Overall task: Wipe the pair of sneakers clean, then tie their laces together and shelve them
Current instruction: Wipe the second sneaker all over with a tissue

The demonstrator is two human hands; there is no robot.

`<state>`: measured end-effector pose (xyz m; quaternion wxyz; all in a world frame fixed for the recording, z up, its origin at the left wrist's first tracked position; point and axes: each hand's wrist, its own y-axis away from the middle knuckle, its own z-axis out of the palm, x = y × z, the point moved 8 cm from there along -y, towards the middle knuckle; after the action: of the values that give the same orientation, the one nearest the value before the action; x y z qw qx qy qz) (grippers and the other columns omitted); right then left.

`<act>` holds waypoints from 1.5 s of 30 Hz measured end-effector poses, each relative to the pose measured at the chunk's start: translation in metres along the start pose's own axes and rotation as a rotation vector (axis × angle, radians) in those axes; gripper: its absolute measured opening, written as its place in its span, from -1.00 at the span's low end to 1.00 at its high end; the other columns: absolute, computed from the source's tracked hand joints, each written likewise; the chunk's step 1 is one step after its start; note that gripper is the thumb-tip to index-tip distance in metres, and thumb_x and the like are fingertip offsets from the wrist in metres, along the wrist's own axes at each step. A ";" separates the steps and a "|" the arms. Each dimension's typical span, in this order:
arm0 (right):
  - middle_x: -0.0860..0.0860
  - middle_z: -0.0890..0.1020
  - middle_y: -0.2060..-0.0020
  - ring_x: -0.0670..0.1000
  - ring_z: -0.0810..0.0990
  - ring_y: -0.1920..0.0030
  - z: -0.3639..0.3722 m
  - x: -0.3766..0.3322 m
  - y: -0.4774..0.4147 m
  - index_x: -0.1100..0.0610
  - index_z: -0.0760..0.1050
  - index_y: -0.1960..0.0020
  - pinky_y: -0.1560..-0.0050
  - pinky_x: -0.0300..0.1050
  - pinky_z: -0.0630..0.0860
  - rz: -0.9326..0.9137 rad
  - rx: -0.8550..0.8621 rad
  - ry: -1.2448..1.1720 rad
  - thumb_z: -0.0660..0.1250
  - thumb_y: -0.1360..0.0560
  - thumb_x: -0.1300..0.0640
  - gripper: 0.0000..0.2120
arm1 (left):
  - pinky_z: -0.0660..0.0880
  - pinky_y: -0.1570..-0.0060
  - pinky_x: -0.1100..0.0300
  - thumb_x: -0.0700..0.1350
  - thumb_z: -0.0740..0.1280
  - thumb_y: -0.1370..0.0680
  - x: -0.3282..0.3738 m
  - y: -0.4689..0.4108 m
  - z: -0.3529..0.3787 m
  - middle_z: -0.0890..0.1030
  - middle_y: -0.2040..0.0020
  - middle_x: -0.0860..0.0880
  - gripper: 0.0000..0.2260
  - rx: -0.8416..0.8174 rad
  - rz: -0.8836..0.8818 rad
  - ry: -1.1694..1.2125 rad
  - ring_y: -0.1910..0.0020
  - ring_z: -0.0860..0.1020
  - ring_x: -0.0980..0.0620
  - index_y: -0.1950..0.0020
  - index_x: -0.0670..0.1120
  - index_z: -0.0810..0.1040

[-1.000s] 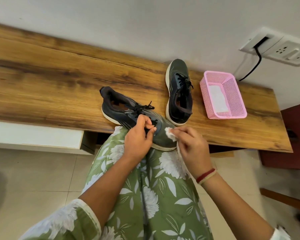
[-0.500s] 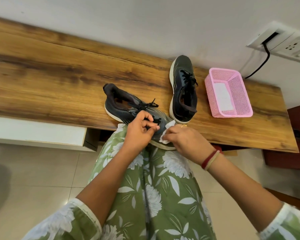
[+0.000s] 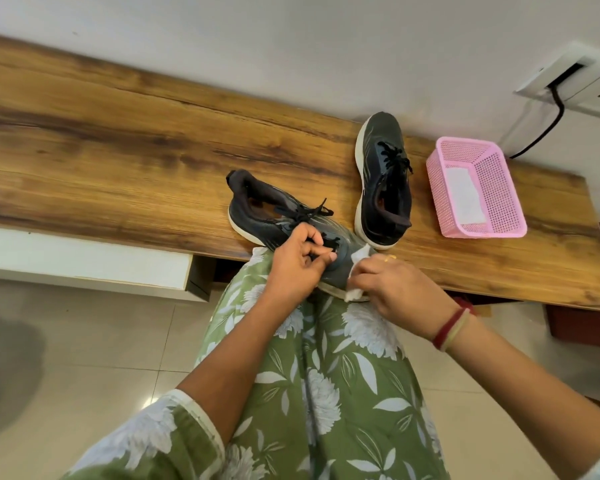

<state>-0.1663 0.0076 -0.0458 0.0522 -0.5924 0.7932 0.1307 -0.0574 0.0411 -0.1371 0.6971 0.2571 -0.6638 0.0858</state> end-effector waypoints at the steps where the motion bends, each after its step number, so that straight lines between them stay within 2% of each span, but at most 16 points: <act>1: 0.00 0.59 0.23 0.06 0.58 0.23 -0.003 0.003 0.001 0.09 0.63 0.11 0.33 -0.06 0.55 0.019 0.012 -0.011 0.21 -0.39 0.28 -0.76 | 0.52 0.20 -0.02 -0.25 0.42 -0.47 0.000 0.000 -0.001 0.68 0.25 0.03 -0.68 0.004 0.007 -0.018 0.22 0.63 -0.10 0.17 0.12 0.37; 6: 0.01 0.63 0.21 0.06 0.59 0.22 0.010 -0.017 -0.019 0.11 0.63 0.09 0.23 -0.10 0.53 0.042 0.103 -0.002 0.37 -0.34 0.33 -0.79 | 0.48 0.27 0.12 -0.29 0.41 -0.47 -0.002 0.001 -0.001 0.67 0.26 0.04 -0.72 0.010 0.016 0.004 0.29 0.60 0.13 0.14 0.02 0.37; 12: 0.01 0.60 0.11 0.02 0.55 0.10 0.002 0.008 0.030 0.13 0.60 0.05 0.12 -0.11 0.52 0.120 0.170 -0.026 0.24 -0.42 0.28 -0.80 | 0.55 -0.01 -0.04 -0.27 0.41 -0.48 -0.003 0.000 -0.001 0.66 0.22 -0.03 -0.76 0.016 0.035 0.021 0.10 0.64 0.04 0.14 -0.01 0.39; 14: -0.05 0.58 0.10 -0.06 0.54 0.06 -0.013 0.031 0.046 0.09 0.60 0.03 0.04 -0.21 0.47 0.285 0.304 -0.204 0.15 -0.46 0.21 -0.74 | 0.53 0.04 -0.12 -0.24 0.41 -0.49 -0.002 0.001 0.000 0.62 0.24 -0.08 -0.78 0.023 0.055 0.006 0.14 0.62 -0.12 0.15 0.02 0.40; 16: -0.12 0.56 0.11 -0.22 0.51 0.06 -0.021 0.056 0.056 0.00 0.58 0.03 0.04 -0.35 0.42 0.516 0.527 -0.450 0.21 -0.47 0.28 -0.75 | 0.51 0.18 -0.12 -0.21 0.41 -0.49 -0.002 0.002 0.001 0.57 0.24 -0.11 -0.78 0.030 0.077 -0.013 0.24 0.54 -0.21 0.17 0.03 0.41; 18: -0.09 0.55 0.12 -0.28 0.48 0.12 -0.017 0.066 0.056 -0.04 0.55 0.03 0.08 -0.44 0.38 0.679 0.658 -0.535 0.27 -0.47 0.37 -0.68 | 0.39 0.37 0.04 -0.21 0.41 -0.50 0.002 0.004 0.001 0.52 0.29 -0.03 -0.81 0.042 0.100 -0.042 0.41 0.39 -0.08 0.16 0.00 0.42; 20: -0.09 0.52 0.04 -0.25 0.44 0.06 -0.001 0.056 0.043 -0.02 0.56 -0.05 -0.04 -0.35 0.39 0.714 0.535 -0.499 0.28 -0.50 0.30 -0.74 | 0.29 0.40 0.14 -0.21 0.41 -0.50 0.006 0.005 0.002 0.48 0.31 0.06 -0.83 0.043 0.112 -0.071 0.44 0.31 0.07 0.15 -0.03 0.42; 22: -0.04 0.51 -0.08 -0.11 0.42 -0.11 0.012 0.033 0.034 0.09 0.55 -0.16 -0.18 -0.22 0.35 0.637 0.407 -0.317 0.22 -0.54 0.19 -0.76 | 0.27 0.41 0.17 -0.20 0.41 -0.50 0.006 0.006 0.000 0.47 0.32 0.09 -0.83 0.054 0.112 -0.091 0.45 0.30 0.09 0.16 -0.03 0.42; 25: 0.08 0.53 -0.10 0.04 0.45 -0.15 0.014 0.002 0.036 0.22 0.54 -0.15 -0.19 -0.15 0.38 0.470 0.379 -0.137 0.14 -0.55 0.12 -0.70 | 0.29 0.40 0.15 -0.18 0.41 -0.50 0.003 0.005 -0.001 0.47 0.31 0.07 -0.83 0.059 0.105 -0.096 0.43 0.32 0.06 0.16 -0.02 0.43; 28: 0.12 0.57 -0.05 0.11 0.52 -0.08 0.012 0.008 0.040 0.24 0.57 -0.09 -0.12 -0.09 0.47 0.348 0.367 -0.043 0.26 -0.46 0.27 -0.77 | 0.27 0.42 0.16 -0.18 0.40 -0.51 0.004 0.005 0.001 0.45 0.31 0.07 -0.84 0.050 0.104 -0.090 0.45 0.29 0.09 0.15 -0.03 0.43; 32: 0.07 0.62 0.07 0.08 0.55 0.00 -0.002 0.031 0.041 0.19 0.59 -0.02 -0.04 -0.02 0.52 0.475 0.436 -0.175 0.32 -0.41 0.39 -0.77 | 0.25 0.43 0.25 -0.18 0.40 -0.51 0.004 0.006 0.001 0.47 0.30 0.07 -0.83 0.050 0.102 -0.099 0.45 0.28 0.11 0.17 0.00 0.42; 35: 0.10 0.63 0.17 0.10 0.59 0.12 0.002 -0.001 0.033 0.20 0.56 0.01 0.13 -0.05 0.57 0.244 0.342 -0.085 0.30 -0.36 0.40 -0.76 | 0.26 0.43 0.23 -0.19 0.40 -0.50 0.004 0.005 0.000 0.48 0.30 0.07 -0.81 0.059 0.108 -0.112 0.45 0.29 0.10 0.17 0.01 0.42; 38: 0.09 0.58 0.26 0.09 0.55 0.33 -0.005 0.027 0.037 0.12 0.43 -0.02 0.39 -0.07 0.50 0.380 0.385 -0.123 0.29 -0.46 0.34 -0.80 | 0.27 0.41 0.16 -0.18 0.40 -0.51 0.002 0.004 0.001 0.47 0.30 0.09 -0.82 0.057 0.115 -0.121 0.45 0.29 0.06 0.17 0.01 0.42; 40: 0.04 0.52 0.29 0.04 0.48 0.37 -0.004 0.034 0.036 0.07 0.34 -0.01 0.41 -0.07 0.45 0.435 0.392 -0.176 0.28 -0.49 0.34 -0.77 | 0.28 0.40 0.15 -0.18 0.40 -0.51 0.000 0.004 0.001 0.47 0.30 0.09 -0.82 0.064 0.117 -0.124 0.44 0.30 0.05 0.16 0.00 0.42; 43: 0.04 0.51 0.30 0.05 0.46 0.36 0.007 0.002 0.030 0.05 0.28 0.01 0.42 -0.07 0.45 0.228 0.250 -0.110 0.34 -0.39 0.43 -0.62 | 0.30 0.40 0.12 -0.19 0.41 -0.50 0.001 0.005 0.001 0.49 0.30 0.00 -0.82 0.071 0.108 -0.126 0.43 0.31 0.03 0.16 -0.02 0.42; 45: 0.06 0.53 0.28 0.06 0.49 0.35 0.002 0.011 0.031 0.03 0.27 -0.02 0.42 -0.08 0.46 0.263 0.229 -0.083 0.31 -0.43 0.38 -0.65 | 0.32 0.39 0.11 -0.18 0.40 -0.51 0.003 0.004 0.001 0.49 0.30 -0.04 -0.83 0.070 0.105 -0.132 0.42 0.32 0.03 0.17 -0.02 0.42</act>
<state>-0.1995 0.0063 -0.0456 0.1346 -0.4679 0.8707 0.0694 -0.0601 0.0438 -0.1333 0.6372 0.2513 -0.7172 0.1281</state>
